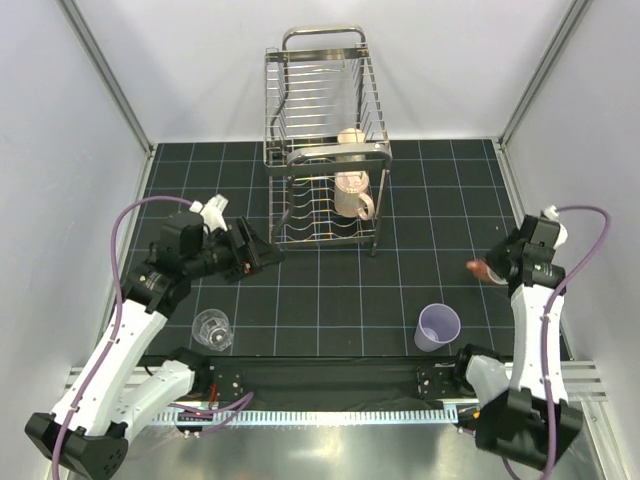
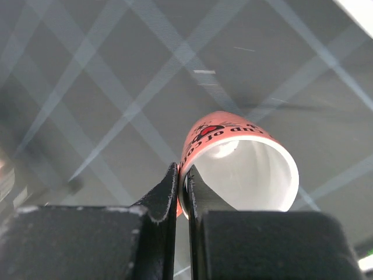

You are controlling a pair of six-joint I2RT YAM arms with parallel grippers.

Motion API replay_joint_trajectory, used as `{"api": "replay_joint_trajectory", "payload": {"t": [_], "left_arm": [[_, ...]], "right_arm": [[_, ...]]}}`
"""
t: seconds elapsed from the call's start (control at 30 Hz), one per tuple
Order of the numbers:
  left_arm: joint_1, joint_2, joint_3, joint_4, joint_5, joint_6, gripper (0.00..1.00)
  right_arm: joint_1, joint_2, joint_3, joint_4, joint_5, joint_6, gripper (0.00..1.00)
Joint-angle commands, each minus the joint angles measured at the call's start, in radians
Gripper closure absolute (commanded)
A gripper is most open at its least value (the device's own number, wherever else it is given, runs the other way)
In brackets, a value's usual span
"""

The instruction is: Load the cups into the dish rack

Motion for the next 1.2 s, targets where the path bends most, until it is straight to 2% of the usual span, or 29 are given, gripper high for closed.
{"api": "replay_joint_trajectory", "payload": {"t": [0.0,0.13,0.3,0.47,0.57,0.7,0.73,0.87,0.97,1.07,1.17], "left_arm": [[-0.001,-0.011,0.061,0.055,0.06,-0.053,0.19],[-0.001,-0.018,0.062,0.13,0.156,-0.131,0.18],[-0.001,-0.031,0.026,0.313,0.256,-0.308,0.19],[-0.001,-0.033,0.038,0.425,0.275,-0.402,0.2],[-0.009,-0.05,0.048,0.482,0.266,-0.467,0.2],[-0.075,-0.067,0.056,0.612,0.178,-0.55,0.21],[-0.125,-0.058,0.059,0.63,0.152,-0.553,0.2],[-0.283,-0.004,0.067,0.716,0.028,-0.518,0.18],[-0.414,0.031,0.058,0.827,-0.107,-0.479,0.18],[-0.5,0.056,0.091,0.828,-0.234,-0.356,0.19],[-0.547,0.09,0.131,0.819,-0.311,-0.311,0.21]], "right_arm": [[0.144,-0.093,0.139,0.077,-0.092,-0.037,0.96],[0.258,-0.155,0.236,0.103,-0.23,-0.037,0.96],[0.389,-0.215,0.335,0.253,-0.451,0.009,0.96],[0.574,-0.244,0.414,0.403,-0.558,0.014,0.96],[0.621,-0.271,0.434,0.492,-0.624,0.019,0.96],[0.627,-0.272,0.409,0.673,-0.733,0.1,0.96],[0.629,-0.268,0.382,0.783,-0.759,0.148,0.96],[0.661,-0.242,0.319,1.009,-0.747,0.272,0.96],[0.727,-0.216,0.305,1.072,-0.709,0.267,0.96],[0.82,-0.191,0.305,1.091,-0.645,0.23,0.96],[0.932,-0.163,0.308,1.083,-0.605,0.156,0.96]]}}
